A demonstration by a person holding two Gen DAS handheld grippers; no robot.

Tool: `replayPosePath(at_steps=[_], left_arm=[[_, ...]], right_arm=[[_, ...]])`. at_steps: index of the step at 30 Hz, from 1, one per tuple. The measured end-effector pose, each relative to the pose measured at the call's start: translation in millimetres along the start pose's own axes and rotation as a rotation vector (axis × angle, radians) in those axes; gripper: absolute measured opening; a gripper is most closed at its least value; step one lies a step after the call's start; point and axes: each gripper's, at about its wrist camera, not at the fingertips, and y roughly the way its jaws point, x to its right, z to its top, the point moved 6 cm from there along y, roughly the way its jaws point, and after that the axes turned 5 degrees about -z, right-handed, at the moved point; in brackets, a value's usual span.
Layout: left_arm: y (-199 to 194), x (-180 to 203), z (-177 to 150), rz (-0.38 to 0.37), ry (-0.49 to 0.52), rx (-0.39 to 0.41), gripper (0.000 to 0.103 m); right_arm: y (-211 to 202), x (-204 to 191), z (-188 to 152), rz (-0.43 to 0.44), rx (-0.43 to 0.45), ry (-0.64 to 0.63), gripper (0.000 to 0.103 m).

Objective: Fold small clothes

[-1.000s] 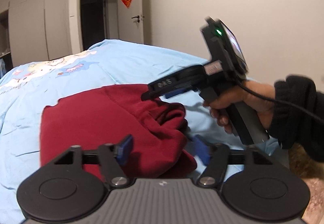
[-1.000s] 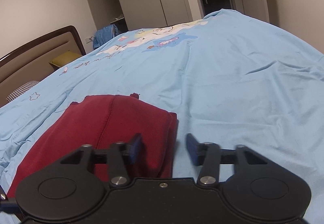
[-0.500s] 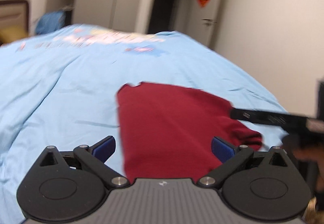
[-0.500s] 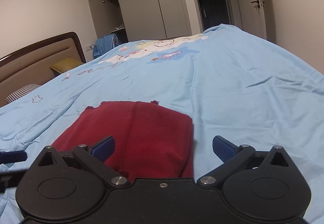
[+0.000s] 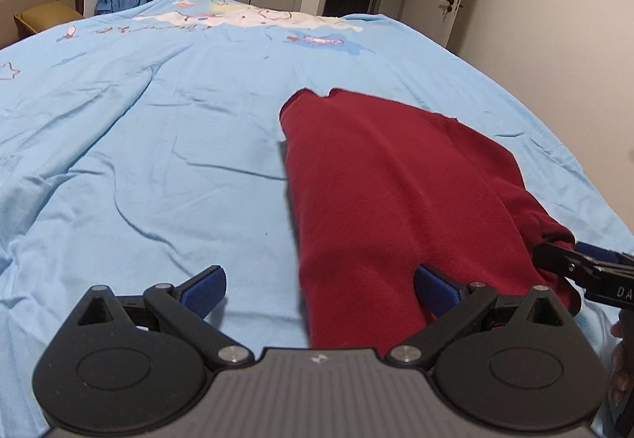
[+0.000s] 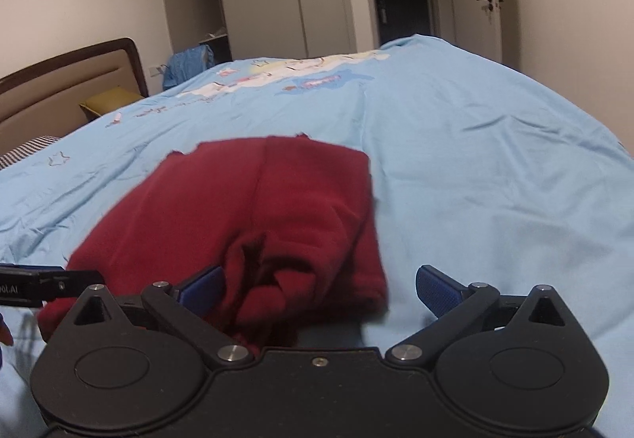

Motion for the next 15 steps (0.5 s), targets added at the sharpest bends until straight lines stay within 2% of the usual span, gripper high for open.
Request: replayPosePath(at_steps=[4, 9, 15], left_arm=[[2.0, -9.0, -4.4, -0.02, -0.029, -0.016, 0.103], [1.1, -11.1, -5.8, -0.02, -0.029, -0.018, 0.103], [0.8, -8.8, -6.2, -0.01, -0.022, -0.016, 0.103]], right_arm=[[-5.2, 14.9, -14.8, -0.011, -0.026, 0.08, 0.102], [-2.7, 25.0, -33.3, -0.081, -0.06, 0.069, 0.102], [-11.5, 28.4, -30.0, -0.09, -0.011, 0.091, 0.102]])
